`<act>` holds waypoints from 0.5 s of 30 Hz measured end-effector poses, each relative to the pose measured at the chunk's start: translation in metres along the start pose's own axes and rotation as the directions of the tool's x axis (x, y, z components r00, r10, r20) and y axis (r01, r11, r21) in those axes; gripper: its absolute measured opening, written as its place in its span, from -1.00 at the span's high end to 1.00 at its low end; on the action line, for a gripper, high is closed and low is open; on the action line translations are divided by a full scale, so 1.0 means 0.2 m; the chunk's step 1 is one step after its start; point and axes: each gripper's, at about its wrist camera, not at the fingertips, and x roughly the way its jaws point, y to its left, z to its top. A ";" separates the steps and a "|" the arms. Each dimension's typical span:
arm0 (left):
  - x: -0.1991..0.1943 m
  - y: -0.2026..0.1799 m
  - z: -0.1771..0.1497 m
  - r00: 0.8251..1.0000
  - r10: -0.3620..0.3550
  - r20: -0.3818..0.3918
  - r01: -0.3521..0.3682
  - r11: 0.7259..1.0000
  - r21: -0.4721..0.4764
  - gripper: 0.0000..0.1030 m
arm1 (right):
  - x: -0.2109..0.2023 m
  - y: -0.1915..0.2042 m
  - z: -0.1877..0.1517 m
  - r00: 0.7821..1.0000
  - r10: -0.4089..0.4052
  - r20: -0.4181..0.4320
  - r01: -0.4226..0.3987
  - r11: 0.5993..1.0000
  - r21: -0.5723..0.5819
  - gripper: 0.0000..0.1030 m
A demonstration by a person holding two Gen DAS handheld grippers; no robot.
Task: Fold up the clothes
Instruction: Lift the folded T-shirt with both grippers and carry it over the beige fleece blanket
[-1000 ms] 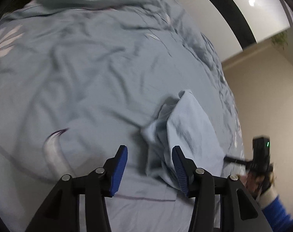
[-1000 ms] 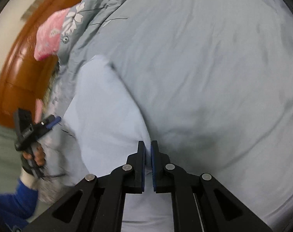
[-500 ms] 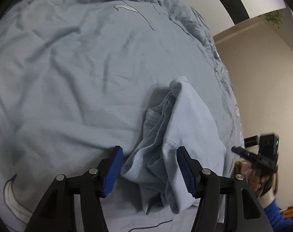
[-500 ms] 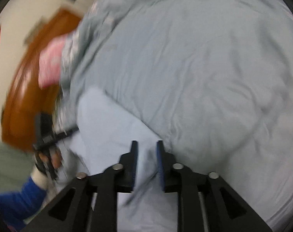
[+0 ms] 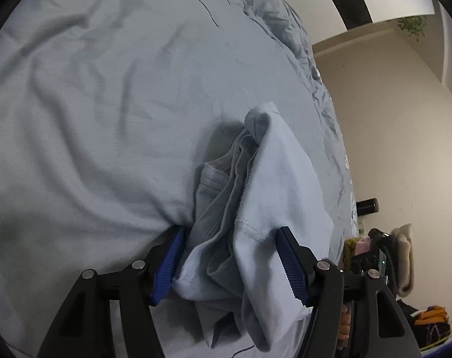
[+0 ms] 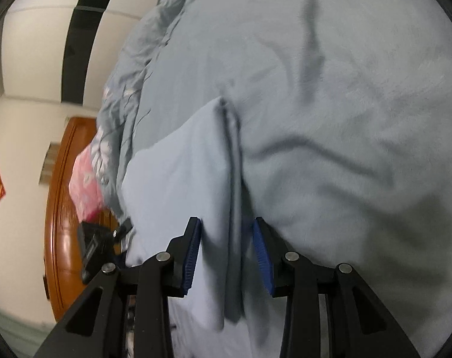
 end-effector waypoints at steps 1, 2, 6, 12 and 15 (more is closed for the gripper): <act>0.00 0.00 0.00 1.000 -0.006 0.002 0.006 1.000 0.000 -0.27 | 0.00 -0.01 0.01 1.000 0.012 0.003 -0.012 1.000 0.013 0.28; 0.00 0.00 0.00 1.000 -0.013 0.003 0.013 1.000 0.000 -0.27 | 0.00 -0.01 0.01 1.000 0.026 0.005 -0.026 1.000 0.016 0.24; 0.01 -0.01 -0.01 0.999 -0.039 0.010 0.039 0.999 -0.001 -0.15 | 0.01 0.02 -0.03 0.997 0.075 -0.020 -0.074 0.997 0.003 0.30; 0.00 -0.05 -0.05 0.999 0.023 0.034 -0.023 1.000 -0.008 0.34 | 0.07 0.07 -0.07 0.997 0.055 -0.045 -0.055 0.998 0.008 0.84; -0.05 -0.10 -0.08 0.998 0.030 0.058 -0.030 0.999 -0.013 0.55 | 0.02 0.13 -0.05 0.998 0.042 -0.038 -0.042 0.999 -0.018 0.88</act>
